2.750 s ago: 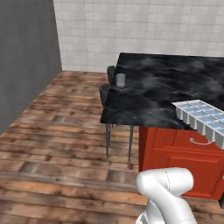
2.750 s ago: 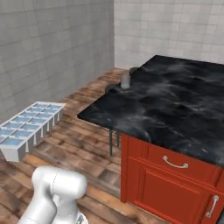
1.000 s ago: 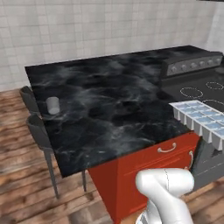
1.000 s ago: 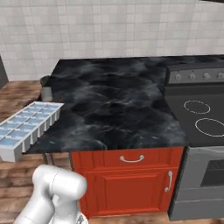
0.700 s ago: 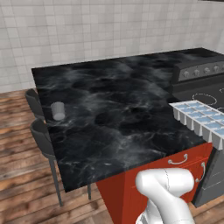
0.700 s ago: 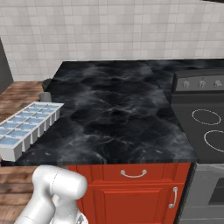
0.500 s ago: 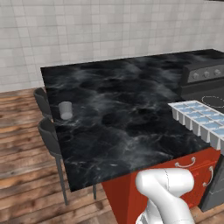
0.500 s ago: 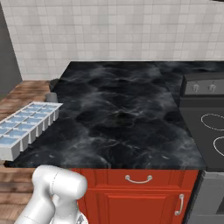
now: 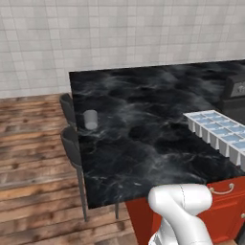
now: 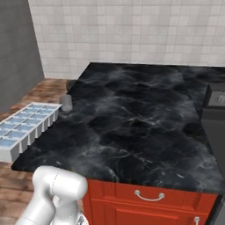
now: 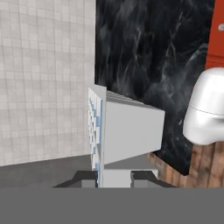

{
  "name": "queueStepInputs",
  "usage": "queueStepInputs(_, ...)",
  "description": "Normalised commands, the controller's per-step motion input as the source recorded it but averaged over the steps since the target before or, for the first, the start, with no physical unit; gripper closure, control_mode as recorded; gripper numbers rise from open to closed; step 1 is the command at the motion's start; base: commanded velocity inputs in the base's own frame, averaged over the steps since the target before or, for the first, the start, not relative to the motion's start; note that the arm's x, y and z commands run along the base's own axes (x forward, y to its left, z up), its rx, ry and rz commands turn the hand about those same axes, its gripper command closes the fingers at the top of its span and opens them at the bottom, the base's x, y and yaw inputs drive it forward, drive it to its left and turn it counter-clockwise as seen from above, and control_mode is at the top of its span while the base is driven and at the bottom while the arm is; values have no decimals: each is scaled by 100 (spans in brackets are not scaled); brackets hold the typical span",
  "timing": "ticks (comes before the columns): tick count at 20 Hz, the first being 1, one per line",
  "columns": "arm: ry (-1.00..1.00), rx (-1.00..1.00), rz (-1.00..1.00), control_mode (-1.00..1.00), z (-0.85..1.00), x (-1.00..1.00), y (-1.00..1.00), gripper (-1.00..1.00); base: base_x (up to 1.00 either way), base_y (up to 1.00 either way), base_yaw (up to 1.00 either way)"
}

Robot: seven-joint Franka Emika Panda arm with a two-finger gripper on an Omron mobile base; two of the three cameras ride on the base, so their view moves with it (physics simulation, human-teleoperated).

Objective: Open the freezer door, pick up the ice cube tray from the freezer, and place it on the dining counter.

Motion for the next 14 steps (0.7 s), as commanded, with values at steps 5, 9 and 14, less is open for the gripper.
queueStepInputs(5,0,0,0,100,0,0,0,100,62,2,18)
queueStepInputs(9,0,0,0,100,0,0,0,100,58,0,12)
queueStepInputs(14,6,0,3,-100,2,60,0,100,27,0,4)
